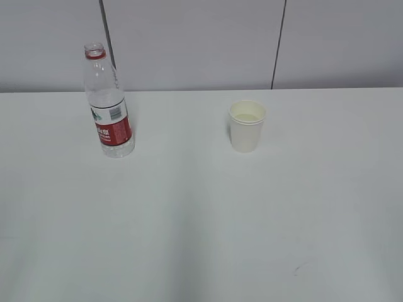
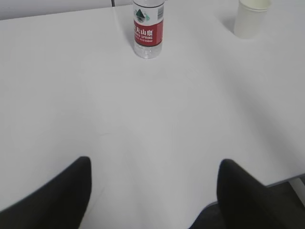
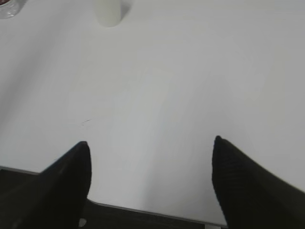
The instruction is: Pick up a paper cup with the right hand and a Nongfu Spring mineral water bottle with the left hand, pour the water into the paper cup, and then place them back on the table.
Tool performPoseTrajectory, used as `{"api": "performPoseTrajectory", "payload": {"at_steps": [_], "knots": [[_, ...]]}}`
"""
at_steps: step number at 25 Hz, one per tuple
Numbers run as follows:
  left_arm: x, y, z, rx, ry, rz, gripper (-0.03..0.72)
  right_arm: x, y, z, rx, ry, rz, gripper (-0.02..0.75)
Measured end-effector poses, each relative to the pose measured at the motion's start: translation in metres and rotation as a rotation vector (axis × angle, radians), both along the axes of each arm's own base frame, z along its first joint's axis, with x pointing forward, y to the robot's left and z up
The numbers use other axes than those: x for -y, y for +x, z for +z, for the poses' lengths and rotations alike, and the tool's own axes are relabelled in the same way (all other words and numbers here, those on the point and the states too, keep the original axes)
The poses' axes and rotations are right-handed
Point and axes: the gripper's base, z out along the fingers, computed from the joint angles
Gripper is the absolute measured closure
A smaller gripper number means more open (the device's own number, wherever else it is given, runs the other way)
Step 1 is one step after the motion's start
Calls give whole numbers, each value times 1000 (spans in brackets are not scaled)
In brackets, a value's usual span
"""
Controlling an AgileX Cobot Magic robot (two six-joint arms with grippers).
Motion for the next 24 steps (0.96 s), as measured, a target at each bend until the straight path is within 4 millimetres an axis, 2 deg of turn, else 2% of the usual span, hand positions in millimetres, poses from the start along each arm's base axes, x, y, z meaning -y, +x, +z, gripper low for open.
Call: {"api": "performPoseTrajectory", "payload": {"at_steps": [4,24], "knots": [[0,0,0,0,0,9,186,-1,0,0,2,0,-84,149],[0,0,0,0,1,10,186,-1,0,0,4,-1,-87,150]]}}
